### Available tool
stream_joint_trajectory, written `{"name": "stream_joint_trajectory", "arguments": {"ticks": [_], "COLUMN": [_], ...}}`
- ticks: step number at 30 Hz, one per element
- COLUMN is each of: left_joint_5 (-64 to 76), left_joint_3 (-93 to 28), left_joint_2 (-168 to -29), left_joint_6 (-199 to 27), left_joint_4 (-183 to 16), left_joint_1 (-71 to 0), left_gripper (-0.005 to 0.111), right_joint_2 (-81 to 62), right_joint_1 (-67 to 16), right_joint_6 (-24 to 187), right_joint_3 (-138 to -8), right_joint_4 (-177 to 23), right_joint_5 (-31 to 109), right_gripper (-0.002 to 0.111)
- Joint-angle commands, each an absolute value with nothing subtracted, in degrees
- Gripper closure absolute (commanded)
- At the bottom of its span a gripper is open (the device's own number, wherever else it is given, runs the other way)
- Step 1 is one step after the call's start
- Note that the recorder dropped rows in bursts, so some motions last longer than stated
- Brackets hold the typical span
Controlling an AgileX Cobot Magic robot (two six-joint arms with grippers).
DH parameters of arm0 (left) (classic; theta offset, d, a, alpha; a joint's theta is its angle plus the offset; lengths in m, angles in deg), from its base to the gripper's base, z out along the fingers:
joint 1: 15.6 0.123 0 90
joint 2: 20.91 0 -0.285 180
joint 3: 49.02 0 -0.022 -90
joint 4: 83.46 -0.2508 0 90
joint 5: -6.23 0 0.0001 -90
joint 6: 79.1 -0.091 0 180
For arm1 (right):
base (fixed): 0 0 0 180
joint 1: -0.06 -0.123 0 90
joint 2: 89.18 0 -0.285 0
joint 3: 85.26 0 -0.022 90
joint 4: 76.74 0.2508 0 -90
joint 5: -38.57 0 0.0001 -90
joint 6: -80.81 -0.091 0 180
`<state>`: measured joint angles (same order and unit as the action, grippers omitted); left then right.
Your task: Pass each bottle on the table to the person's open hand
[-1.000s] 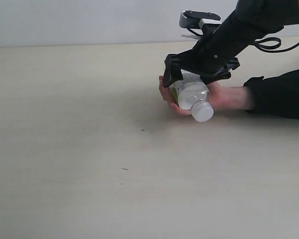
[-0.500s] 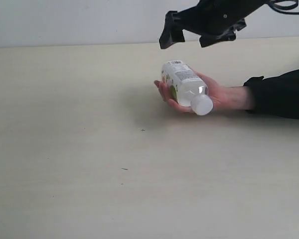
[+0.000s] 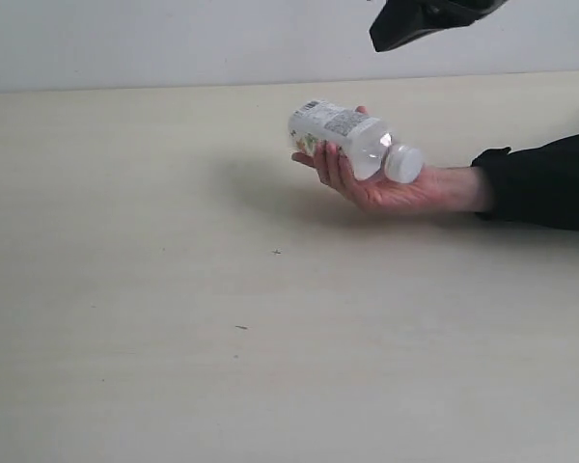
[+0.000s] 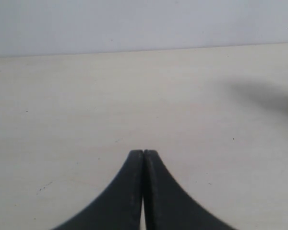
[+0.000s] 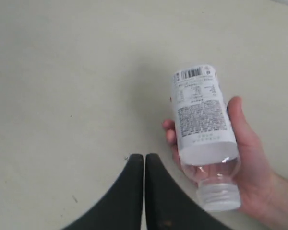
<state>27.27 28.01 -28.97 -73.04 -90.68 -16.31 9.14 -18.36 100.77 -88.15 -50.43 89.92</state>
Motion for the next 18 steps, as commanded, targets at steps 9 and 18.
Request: {"name": "stream_joint_trajectory", "arguments": {"ticks": [9,18], "left_joint_5": [27.1,27.1], "left_joint_3": [28.2,28.2], "left_joint_2": [-28.7,-28.7], "left_joint_6": [-72.8,-72.8], "left_joint_4": [-90.7,-90.7], "left_joint_1": [-16.2,-16.2], "left_gripper": [0.104,0.104], "right_joint_2": [-15.8,-31.1], "right_joint_1": [-18.6,-18.6], "right_joint_6": [103.8,103.8], "right_joint_3": [-54.2,-30.1], "right_joint_4": [-48.5,-46.1], "right_joint_5": [69.3,43.7], "right_gripper": [0.107,0.107]}}
